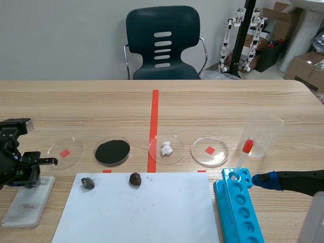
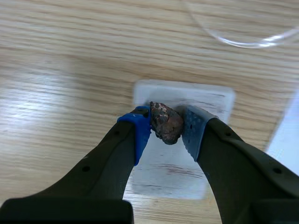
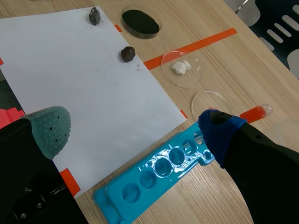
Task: Rub the mineral on the streak plate
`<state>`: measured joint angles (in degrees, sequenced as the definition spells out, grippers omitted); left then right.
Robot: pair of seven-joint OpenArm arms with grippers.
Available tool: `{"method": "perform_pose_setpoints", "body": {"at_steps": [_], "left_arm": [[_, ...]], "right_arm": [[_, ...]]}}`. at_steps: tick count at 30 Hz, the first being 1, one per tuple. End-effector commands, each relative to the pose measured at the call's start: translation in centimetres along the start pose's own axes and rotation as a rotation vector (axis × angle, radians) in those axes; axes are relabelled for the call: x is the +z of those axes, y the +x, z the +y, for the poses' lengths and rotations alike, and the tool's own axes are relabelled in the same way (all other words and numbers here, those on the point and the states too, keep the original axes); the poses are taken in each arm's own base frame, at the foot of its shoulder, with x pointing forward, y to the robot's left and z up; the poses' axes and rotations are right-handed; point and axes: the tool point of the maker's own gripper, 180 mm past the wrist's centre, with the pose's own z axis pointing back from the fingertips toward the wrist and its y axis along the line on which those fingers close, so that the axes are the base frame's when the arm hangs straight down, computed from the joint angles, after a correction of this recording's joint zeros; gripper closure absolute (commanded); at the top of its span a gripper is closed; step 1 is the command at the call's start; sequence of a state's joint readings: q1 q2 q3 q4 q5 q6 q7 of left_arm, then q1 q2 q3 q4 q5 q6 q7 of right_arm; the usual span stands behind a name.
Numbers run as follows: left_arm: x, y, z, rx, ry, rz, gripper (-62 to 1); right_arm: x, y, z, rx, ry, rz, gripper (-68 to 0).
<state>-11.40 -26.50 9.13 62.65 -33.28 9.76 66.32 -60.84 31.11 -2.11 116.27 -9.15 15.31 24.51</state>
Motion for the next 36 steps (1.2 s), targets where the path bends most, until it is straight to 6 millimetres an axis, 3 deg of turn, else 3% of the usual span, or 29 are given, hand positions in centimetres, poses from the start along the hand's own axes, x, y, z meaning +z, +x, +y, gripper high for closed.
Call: {"method": "perform_pose_setpoints", "body": {"at_steps": [1,6,10,20,36], "left_arm": [[0.1,0.3,-1.1,0.004,-0.063,-0.01,-13.0],[0.3,0.3,-3.0,0.012,-0.166,-0.008,-13.0],[0.3,0.3,-2.9,0.01,-0.161,-0.012,-13.0],[0.1,0.1,-0.6,-0.004,-0.032,-0.006,-13.0],[1.3,0.8,6.8,-0.007,0.375,-0.043,-13.0]], "right_arm": [[-0.1,1.3,-0.5,0.007,-0.015,-0.041,-56.9],[-0.1,1.3,-0.5,0.007,-0.015,-0.041,-56.9],[-0.1,1.3,-0.5,0.007,-0.015,-0.041,-56.9],[-0.1,1.3,-0.5,0.007,-0.015,-0.041,-56.9],[-0.1,1.3,-0.5,0.007,-0.015,-0.041,-56.9]]}}
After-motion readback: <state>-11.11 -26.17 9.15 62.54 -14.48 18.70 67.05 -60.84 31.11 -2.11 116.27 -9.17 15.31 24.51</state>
